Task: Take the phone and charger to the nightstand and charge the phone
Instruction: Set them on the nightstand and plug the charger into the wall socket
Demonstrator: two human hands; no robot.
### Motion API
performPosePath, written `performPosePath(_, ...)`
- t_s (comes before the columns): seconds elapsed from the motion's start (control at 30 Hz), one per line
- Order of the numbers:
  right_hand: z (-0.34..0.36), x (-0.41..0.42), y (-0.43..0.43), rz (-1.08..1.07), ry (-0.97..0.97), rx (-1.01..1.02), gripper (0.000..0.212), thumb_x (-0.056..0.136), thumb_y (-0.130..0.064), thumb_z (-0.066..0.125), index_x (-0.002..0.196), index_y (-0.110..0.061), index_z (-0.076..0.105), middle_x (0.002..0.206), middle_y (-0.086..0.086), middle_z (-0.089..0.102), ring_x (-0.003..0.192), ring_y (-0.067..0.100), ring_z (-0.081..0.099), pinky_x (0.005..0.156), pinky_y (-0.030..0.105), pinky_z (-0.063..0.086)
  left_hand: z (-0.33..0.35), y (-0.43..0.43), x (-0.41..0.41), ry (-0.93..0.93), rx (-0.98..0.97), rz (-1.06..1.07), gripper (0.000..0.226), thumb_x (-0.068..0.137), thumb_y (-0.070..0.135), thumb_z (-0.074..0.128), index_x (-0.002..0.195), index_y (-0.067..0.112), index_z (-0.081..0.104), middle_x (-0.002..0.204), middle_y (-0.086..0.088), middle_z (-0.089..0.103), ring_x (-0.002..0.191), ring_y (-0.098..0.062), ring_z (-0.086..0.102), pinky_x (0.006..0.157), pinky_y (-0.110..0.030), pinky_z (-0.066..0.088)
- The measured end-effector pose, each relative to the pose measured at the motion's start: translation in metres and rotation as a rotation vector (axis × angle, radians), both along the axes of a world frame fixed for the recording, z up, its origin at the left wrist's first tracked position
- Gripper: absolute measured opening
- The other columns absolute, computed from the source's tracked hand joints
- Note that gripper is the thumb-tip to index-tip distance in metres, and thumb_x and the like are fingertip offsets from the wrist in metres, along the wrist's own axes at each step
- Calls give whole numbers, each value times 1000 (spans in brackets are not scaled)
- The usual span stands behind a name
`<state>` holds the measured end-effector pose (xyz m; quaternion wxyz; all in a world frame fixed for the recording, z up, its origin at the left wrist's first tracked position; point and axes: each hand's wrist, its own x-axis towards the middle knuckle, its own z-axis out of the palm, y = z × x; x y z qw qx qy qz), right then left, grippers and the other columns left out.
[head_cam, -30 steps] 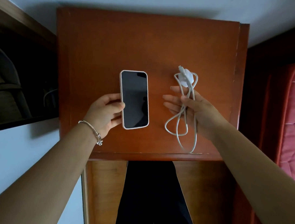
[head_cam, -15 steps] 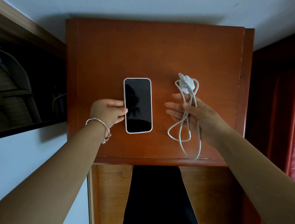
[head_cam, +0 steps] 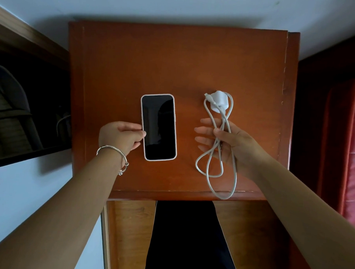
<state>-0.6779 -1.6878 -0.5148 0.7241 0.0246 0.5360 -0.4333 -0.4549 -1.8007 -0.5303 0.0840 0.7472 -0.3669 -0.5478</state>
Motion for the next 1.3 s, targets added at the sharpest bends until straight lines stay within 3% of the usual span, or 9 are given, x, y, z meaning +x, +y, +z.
performPosePath(0.13,1,-2,2,28,17,5,28,100,-8,38,114,-12,62,99,6,75,79,16,72,86,37,57,6,-4,-1,7,-92,58,21,70,1,76,76,19,67,78,-1,69,73,-12,68,59,-19,56)
performPosePath(0.23,4,-6,0,66,39,-4,28,99,-8,39,114,-12,62,89,3,74,68,13,69,86,39,57,14,-12,0,102,-121,61,20,72,3,75,83,18,68,80,1,71,73,-7,70,63,-21,56)
performPosePath(0.53,5,-10,2,1,-95,61,28,98,-10,41,118,-13,61,70,4,65,56,11,60,74,42,58,20,-20,3,303,90,19,19,82,2,64,97,14,67,87,-1,76,81,-13,71,62,-23,56)
performPosePath(0.67,0,-9,8,31,-91,144,26,100,-13,40,116,-10,61,66,5,63,51,11,59,64,35,58,19,-18,1,322,113,-2,21,84,0,61,100,13,66,92,-3,75,85,-15,71,65,-24,56)
performPosePath(0.9,-5,-9,9,98,206,331,27,99,-15,43,90,-1,64,62,5,64,46,9,59,49,24,53,19,-20,-7,320,112,-10,22,85,-3,58,97,13,65,97,-6,71,89,-17,69,65,-23,56)
performPosePath(1.03,-10,-9,4,132,423,301,25,99,-14,41,93,-1,62,68,6,62,51,10,62,54,26,57,17,-18,-3,295,127,-22,22,86,-4,57,97,13,65,97,-6,71,89,-17,68,66,-24,56)
performPosePath(1.2,-15,-8,-11,203,532,245,23,98,-16,42,93,-3,60,70,6,64,61,15,64,64,31,60,15,-15,5,284,147,-5,24,85,-6,57,101,9,65,98,-8,70,90,-19,67,74,-30,53)
performPosePath(1.27,-16,-9,-14,352,672,221,21,97,-22,45,87,-9,58,72,4,64,66,18,64,67,34,58,14,-14,5,286,148,-3,23,85,-7,56,98,10,65,98,-9,70,91,-20,67,74,-31,53)
performPosePath(1.3,-17,-10,-14,505,830,196,21,96,-27,47,83,-13,55,72,3,63,65,18,62,62,33,55,14,-14,6,288,149,-1,24,85,-7,56,98,11,65,98,-9,70,91,-20,66,74,-31,53)
